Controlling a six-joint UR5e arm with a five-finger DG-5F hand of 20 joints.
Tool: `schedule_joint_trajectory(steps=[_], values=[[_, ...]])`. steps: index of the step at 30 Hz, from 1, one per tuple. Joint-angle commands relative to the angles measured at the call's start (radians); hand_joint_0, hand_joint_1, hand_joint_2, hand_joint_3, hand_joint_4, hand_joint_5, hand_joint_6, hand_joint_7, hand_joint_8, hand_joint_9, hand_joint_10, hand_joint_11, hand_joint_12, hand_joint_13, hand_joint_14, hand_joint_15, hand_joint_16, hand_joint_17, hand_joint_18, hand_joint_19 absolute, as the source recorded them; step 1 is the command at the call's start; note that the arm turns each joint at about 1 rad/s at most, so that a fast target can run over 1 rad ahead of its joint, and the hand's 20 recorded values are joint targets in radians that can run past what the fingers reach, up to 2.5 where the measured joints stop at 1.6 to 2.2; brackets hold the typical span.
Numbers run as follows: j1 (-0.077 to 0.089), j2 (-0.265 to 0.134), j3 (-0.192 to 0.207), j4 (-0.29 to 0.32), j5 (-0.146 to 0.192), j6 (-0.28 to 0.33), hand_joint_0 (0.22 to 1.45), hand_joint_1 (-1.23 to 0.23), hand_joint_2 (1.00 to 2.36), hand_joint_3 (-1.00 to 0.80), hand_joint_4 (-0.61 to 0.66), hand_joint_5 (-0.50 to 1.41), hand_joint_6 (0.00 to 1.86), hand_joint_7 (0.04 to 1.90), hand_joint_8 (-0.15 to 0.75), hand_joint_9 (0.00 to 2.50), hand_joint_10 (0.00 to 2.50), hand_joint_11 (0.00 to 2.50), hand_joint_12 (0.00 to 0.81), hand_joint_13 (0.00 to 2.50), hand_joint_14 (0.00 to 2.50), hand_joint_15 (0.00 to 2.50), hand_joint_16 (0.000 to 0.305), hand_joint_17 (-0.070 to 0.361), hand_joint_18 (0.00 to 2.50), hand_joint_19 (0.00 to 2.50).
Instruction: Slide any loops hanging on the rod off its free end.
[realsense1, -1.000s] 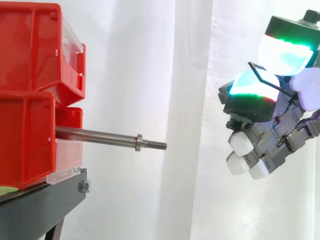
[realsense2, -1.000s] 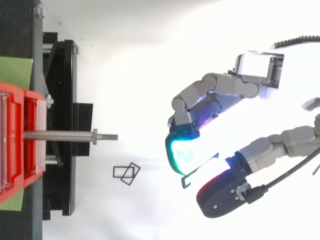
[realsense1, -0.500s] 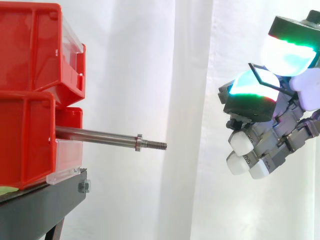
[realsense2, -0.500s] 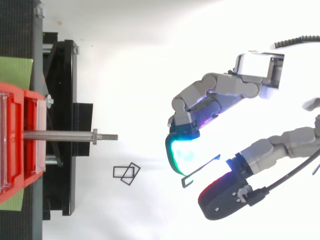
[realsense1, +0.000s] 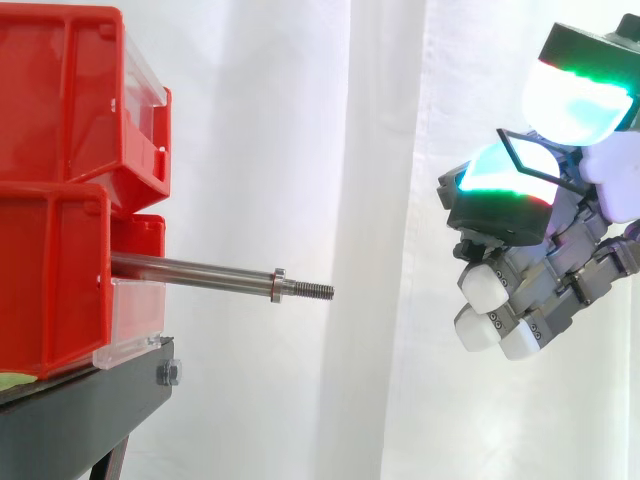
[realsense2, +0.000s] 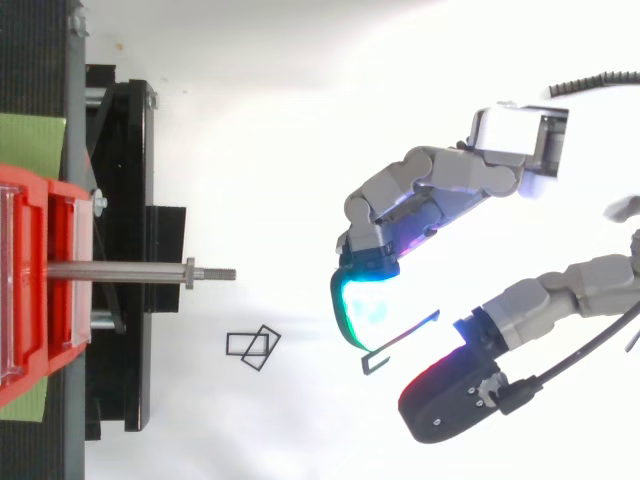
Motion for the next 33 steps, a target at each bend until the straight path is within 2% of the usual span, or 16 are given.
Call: schedule_joint_trajectory(steps=[1,9,11,16,33], values=[[0.000,0.000,0.001,0.000,0.001,-0.001,0.49,-0.72,1.00,-0.50,0.14,-0.19,0.79,1.12,0.246,0.73,0.00,0.10,0.241,0.62,0.00,0.00,0.041,0.092,0.54,0.11],[0.001,0.000,-0.001,-0.002,0.003,-0.001,0.50,-0.67,1.00,-0.50,0.15,-0.18,0.77,1.14,0.244,0.73,0.00,0.11,0.241,0.61,0.00,0.00,0.040,0.090,0.53,0.12],[0.001,0.000,0.001,0.000,0.003,-0.001,0.55,-0.65,1.00,-0.50,0.13,-0.18,0.77,1.17,0.238,0.73,0.00,0.10,0.230,0.61,0.00,0.01,0.038,0.085,0.51,0.13],[0.001,0.000,-0.001,-0.002,0.003,-0.001,0.61,-0.69,1.00,-0.50,0.07,-0.18,0.79,1.19,0.227,0.73,0.00,0.11,0.222,0.61,0.00,0.01,0.036,0.082,0.50,0.13],[0.001,0.000,-0.001,0.000,0.000,-0.002,0.63,-0.73,1.01,-0.43,0.01,-0.18,0.81,1.18,0.225,0.74,0.00,0.12,0.221,0.61,0.00,0.00,0.036,0.080,0.51,0.12]])
